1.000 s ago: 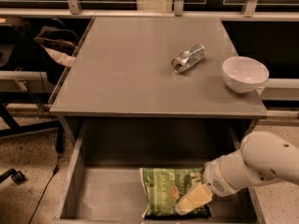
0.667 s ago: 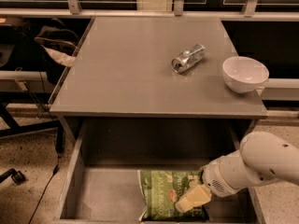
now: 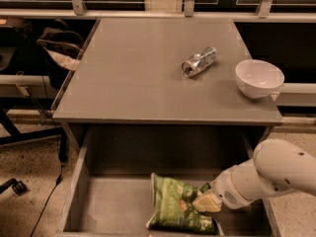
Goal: Pick green jalapeno chip bag from top drawer and place on counter
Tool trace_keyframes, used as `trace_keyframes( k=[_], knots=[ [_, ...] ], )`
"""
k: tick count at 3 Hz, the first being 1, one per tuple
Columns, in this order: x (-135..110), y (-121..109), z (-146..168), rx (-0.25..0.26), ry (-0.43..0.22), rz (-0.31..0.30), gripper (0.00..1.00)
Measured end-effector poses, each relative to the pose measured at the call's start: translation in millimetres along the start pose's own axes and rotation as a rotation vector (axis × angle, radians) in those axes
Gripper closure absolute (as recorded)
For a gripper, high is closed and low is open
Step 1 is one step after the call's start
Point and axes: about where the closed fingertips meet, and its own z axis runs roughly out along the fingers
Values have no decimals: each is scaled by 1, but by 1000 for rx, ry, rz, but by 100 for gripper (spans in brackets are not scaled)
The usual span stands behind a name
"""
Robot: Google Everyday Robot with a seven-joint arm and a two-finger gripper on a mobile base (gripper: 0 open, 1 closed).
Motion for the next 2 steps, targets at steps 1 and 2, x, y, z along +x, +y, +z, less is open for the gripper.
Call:
trace_keyframes(
  k=[1,2],
  knots=[
    [0,0,0,0,0,0,87],
    [0,0,0,0,0,0,100]
  ],
)
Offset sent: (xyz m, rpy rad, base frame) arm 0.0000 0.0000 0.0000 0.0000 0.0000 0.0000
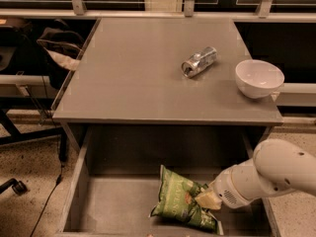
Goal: Pick green jalapeno chip bag from top drawer and place on counter
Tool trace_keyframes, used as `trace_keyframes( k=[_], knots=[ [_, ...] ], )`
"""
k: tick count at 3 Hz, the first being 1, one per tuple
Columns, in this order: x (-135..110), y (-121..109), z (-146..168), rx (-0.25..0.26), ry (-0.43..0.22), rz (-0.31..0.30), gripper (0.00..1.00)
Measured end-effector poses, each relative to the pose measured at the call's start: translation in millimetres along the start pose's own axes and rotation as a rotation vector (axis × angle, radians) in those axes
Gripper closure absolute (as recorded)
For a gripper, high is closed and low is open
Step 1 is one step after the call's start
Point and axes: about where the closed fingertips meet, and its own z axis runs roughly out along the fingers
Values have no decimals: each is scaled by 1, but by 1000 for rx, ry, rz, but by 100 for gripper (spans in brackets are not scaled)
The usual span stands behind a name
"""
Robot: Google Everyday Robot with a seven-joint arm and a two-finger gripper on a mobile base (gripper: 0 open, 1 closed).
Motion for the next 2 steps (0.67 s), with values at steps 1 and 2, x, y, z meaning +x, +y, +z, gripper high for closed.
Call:
trace_keyframes(
  k=[1,2],
  knots=[
    [-2,0,-2,6,-5,0,100],
    [-12,-3,-20,35,-32,8,100]
  ],
)
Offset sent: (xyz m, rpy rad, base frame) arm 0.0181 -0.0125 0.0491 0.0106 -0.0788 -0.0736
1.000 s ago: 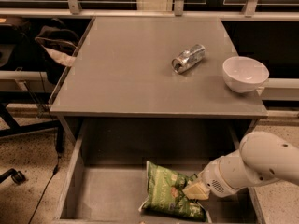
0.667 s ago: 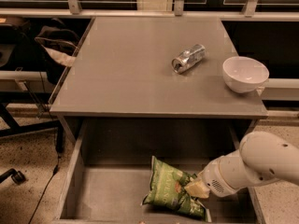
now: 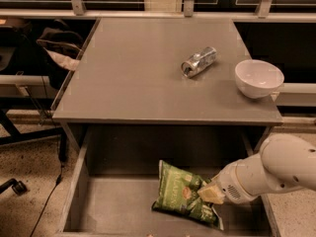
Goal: Pick green jalapeno chip bag from top drawer and place on counter
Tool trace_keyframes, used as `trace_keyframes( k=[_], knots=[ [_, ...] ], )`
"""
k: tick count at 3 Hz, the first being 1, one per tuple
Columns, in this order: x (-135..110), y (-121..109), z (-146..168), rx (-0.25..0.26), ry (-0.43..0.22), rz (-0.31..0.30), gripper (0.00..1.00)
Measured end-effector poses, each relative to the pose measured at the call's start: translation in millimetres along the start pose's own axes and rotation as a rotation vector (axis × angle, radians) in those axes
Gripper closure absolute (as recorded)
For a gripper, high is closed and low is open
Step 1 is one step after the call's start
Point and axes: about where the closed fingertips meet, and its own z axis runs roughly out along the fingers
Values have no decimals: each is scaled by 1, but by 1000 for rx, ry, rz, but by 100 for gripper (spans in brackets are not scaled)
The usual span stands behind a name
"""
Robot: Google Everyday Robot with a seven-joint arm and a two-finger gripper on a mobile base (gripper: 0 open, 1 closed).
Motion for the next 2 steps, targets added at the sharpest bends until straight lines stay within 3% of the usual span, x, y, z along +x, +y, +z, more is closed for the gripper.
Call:
trace_keyframes(
  k=[2],
  knots=[
    [-43,7,-74,124,-93,-52,100]
  ],
)
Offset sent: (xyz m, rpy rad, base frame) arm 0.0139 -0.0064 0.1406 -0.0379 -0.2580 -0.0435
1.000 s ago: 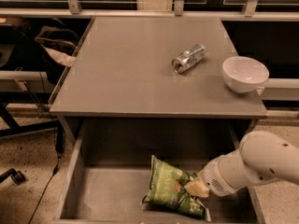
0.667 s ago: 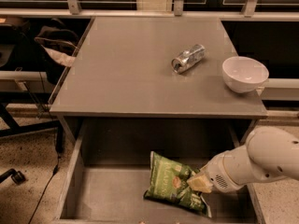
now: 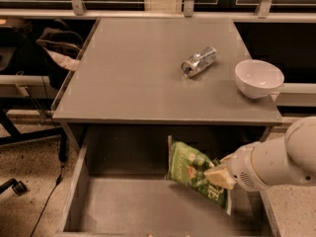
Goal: Pick green jalapeno chip bag from top drawer and place on counter
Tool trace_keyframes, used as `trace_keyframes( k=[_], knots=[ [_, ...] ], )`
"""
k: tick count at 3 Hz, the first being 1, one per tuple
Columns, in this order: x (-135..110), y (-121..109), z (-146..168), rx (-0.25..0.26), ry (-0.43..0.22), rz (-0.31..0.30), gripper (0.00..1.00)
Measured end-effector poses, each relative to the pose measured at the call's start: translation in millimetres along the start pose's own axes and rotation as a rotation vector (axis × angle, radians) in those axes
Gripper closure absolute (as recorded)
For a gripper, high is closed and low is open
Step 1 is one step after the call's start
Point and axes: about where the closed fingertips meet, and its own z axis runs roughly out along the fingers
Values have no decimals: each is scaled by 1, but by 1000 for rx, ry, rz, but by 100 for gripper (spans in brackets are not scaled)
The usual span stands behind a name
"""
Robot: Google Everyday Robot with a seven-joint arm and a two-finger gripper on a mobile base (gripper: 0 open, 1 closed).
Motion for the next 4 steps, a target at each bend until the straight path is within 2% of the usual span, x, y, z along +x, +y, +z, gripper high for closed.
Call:
trace_keyframes(
  k=[3,4],
  knots=[
    [-71,30,-103,130,-125,-139,100],
    [-105,42,-122,137,-153,-189,100]
  ],
)
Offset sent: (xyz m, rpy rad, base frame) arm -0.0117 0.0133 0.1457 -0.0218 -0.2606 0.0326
